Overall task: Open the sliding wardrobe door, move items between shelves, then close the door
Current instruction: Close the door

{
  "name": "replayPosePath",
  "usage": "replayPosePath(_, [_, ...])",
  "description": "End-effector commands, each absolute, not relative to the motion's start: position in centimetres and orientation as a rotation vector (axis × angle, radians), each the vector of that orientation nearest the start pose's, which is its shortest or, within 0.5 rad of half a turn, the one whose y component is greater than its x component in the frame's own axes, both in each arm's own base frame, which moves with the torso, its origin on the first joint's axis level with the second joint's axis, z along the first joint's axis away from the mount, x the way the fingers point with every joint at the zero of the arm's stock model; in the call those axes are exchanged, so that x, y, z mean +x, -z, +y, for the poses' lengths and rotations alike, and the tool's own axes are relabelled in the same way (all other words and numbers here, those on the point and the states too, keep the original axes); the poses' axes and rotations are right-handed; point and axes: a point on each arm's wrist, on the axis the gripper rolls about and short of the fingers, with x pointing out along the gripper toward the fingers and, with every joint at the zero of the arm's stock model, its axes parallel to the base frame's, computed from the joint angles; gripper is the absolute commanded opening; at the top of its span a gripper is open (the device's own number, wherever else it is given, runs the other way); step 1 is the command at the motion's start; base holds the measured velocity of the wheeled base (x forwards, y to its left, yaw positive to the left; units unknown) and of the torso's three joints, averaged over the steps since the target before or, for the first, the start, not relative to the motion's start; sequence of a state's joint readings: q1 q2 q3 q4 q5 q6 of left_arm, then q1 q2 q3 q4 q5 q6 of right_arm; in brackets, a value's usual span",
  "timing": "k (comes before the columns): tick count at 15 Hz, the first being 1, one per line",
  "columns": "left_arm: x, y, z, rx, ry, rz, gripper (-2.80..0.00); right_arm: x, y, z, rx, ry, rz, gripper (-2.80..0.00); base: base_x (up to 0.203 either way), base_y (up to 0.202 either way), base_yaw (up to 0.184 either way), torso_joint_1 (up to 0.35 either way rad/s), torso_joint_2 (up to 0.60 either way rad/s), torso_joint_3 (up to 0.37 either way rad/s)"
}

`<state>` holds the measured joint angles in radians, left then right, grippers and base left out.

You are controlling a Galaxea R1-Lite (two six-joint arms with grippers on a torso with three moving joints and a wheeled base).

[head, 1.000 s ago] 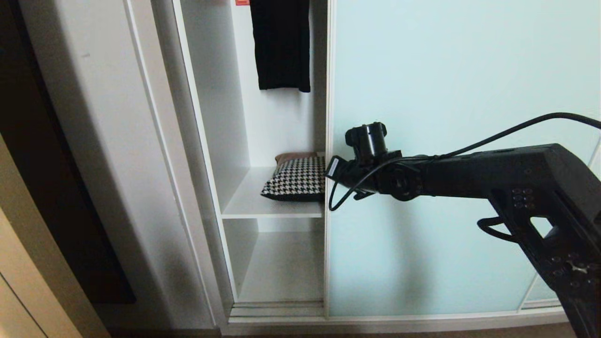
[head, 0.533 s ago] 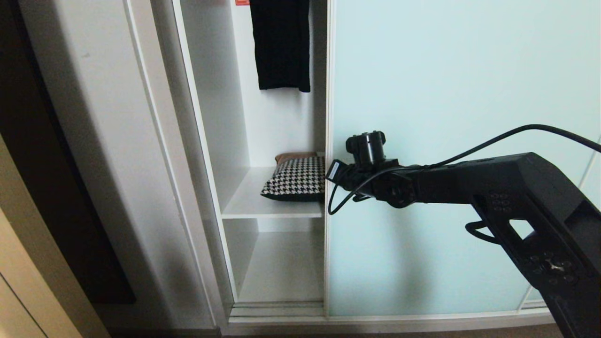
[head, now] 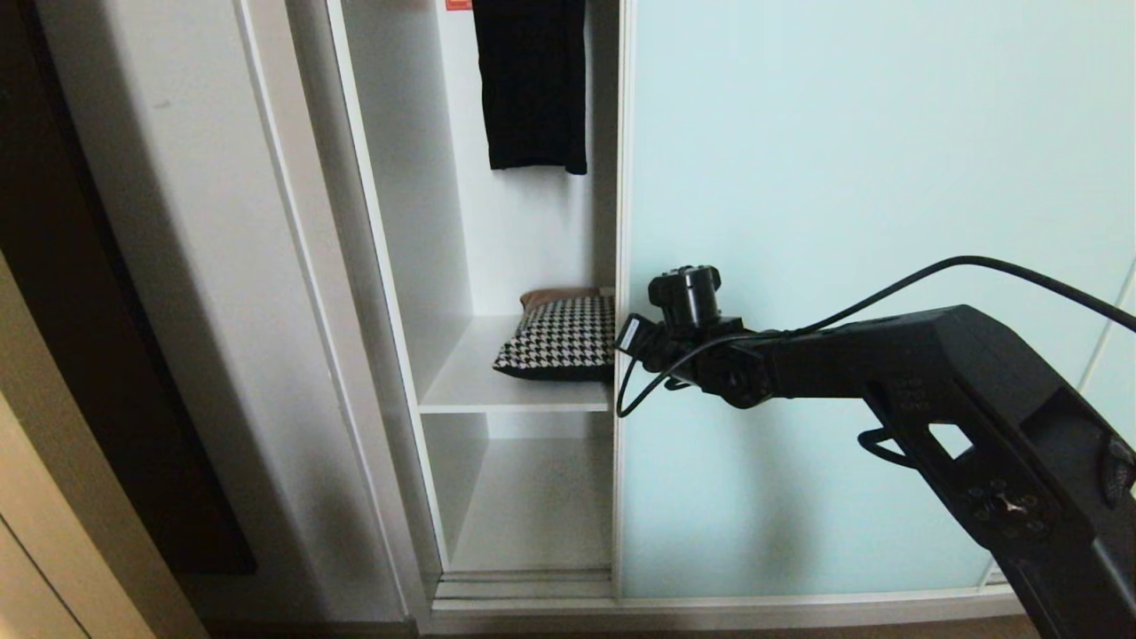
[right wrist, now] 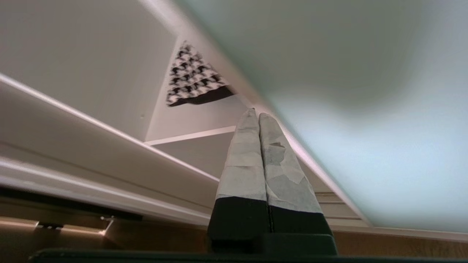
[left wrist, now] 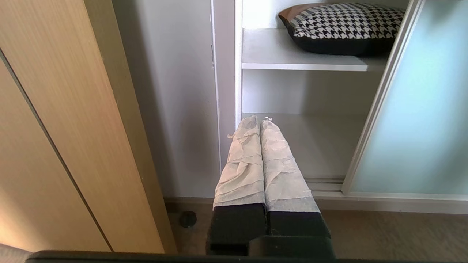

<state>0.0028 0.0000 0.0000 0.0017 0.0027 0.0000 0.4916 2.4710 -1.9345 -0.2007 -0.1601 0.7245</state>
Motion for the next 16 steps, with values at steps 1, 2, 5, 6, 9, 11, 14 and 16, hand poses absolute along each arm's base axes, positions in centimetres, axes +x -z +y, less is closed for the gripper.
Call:
replayPosePath(1, [-2.3,-7.5,0.0,0.0,-0.006,0.003,-2.8,46.3,-12.2,24.4,0.609,-0.199,0.418,-2.8,0.0,0.0,0.0,0.0,0.0,0.0])
replayPosePath(2, [-2.3,-7.5,0.0,0.0,-0.006,0.005,-2.8,46.4,-12.0,24.5,0.607,-0.205,0.409,-2.8,0.0,0.0,0.0,0.0,0.0,0.0])
replayPosePath(5, [-2.3,-7.5,0.0,0.0,-0.006,0.003,-2.8,46.6,-11.3,24.6,0.593,-0.209,0.406,-2.8,0.0,0.0,0.0,0.0,0.0,0.0])
replayPosePath(6, [-2.3,-7.5,0.0,0.0,-0.006,0.003,-2.8,46.8,-11.2,24.6,0.595,-0.212,0.397,-2.8,0.0,0.0,0.0,0.0,0.0,0.0])
replayPosePath(9, [-2.3,-7.5,0.0,0.0,-0.006,0.003,-2.8,47.3,-10.4,24.1,0.579,-0.201,0.394,-2.8,0.0,0.0,0.0,0.0,0.0,0.0])
replayPosePath(11, [-2.3,-7.5,0.0,0.0,-0.006,0.004,-2.8,47.5,-10.4,23.8,0.581,-0.203,0.392,-2.8,0.0,0.0,0.0,0.0,0.0,0.0])
replayPosePath(14, [-2.3,-7.5,0.0,0.0,-0.006,0.003,-2.8,47.5,-10.0,23.8,0.579,-0.202,0.4,-2.8,0.0,0.0,0.0,0.0,0.0,0.0])
replayPosePath(16, [-2.3,-7.5,0.0,0.0,-0.006,0.003,-2.8,47.6,-9.9,23.9,0.577,-0.203,0.399,-2.8,0.0,0.0,0.0,0.0,0.0,0.0])
